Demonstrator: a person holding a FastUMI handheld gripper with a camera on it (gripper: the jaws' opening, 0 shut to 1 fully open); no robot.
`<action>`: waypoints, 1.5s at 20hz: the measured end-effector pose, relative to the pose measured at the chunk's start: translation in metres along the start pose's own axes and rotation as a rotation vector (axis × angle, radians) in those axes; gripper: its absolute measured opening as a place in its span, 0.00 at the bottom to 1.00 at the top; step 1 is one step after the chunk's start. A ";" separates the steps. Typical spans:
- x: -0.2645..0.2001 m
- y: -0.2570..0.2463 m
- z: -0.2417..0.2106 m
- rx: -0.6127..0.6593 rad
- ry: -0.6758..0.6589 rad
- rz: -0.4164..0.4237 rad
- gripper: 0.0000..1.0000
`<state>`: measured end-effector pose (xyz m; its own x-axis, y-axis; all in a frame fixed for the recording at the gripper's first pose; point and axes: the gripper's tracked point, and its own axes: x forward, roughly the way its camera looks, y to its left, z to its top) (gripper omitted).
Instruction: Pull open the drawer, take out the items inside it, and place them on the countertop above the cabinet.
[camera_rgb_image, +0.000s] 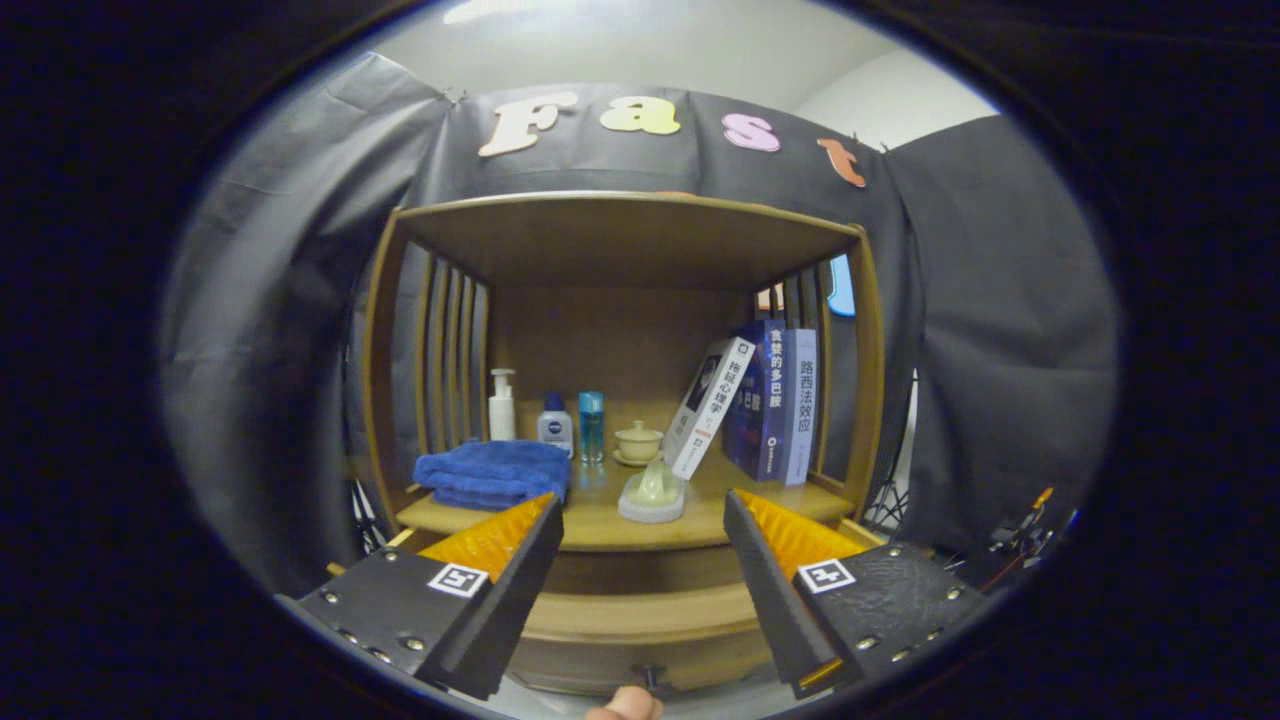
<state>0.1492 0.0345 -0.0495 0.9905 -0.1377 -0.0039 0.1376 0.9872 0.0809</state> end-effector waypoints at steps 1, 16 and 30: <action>-0.011 -0.003 -0.006 0.013 -0.005 -0.006 0.97; -0.048 -0.010 -0.129 0.103 0.184 0.017 0.98; -0.014 0.004 -0.155 0.101 0.276 0.098 0.98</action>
<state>0.1373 0.0529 -0.2033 0.9656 -0.0015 -0.2601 0.0535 0.9797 0.1930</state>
